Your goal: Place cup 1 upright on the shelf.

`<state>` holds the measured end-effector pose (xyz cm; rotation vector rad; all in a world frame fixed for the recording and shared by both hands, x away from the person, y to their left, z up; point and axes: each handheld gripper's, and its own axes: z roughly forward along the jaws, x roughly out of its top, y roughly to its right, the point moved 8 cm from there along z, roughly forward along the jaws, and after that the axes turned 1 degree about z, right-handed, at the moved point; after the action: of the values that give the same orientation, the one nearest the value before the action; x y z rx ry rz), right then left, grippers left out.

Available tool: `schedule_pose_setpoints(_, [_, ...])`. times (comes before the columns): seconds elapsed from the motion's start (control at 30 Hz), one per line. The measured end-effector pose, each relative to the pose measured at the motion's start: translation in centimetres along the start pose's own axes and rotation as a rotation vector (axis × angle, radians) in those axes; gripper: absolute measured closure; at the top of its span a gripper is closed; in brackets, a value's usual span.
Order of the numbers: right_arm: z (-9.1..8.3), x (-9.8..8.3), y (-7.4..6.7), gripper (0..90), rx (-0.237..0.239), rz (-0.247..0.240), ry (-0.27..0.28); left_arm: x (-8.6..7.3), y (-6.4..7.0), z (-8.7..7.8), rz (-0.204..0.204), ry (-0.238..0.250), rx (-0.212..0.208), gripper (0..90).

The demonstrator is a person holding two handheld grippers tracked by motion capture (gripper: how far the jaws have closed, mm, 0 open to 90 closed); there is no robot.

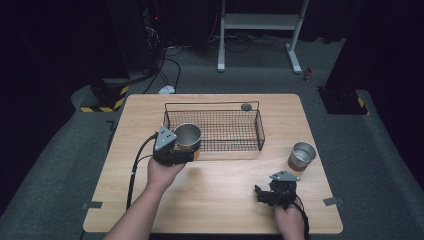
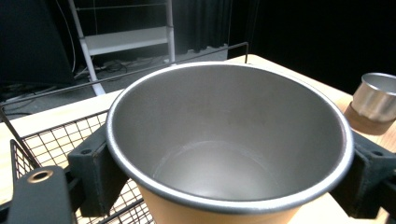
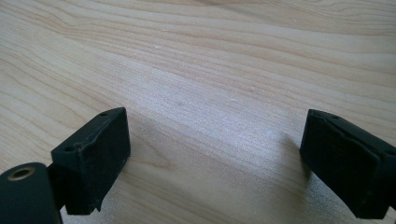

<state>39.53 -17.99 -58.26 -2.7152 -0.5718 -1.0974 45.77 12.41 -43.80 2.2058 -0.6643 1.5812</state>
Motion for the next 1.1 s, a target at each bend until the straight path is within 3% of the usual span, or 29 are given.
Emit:
schedule_pose_setpoints(0.13, [0.0, 0.0, 0.0, 8.3, 0.002, -0.004, 0.000, 0.7, -0.2, 0.3, 0.016, 0.005, 0.010, 13.6])
schedule_pose_setpoints(0.7, [0.0, 0.0, 0.0, 8.3, 0.003, -0.004, 0.001, 2.1, -1.9, 2.1, -0.019, 0.031, 0.026, 13.7])
schedule_pose_setpoints(1.1, [0.1, 0.1, 0.0, 8.3, 0.007, -0.008, 0.000, 3.1, -3.3, 4.0, -0.032, 0.026, 0.072, 13.7])
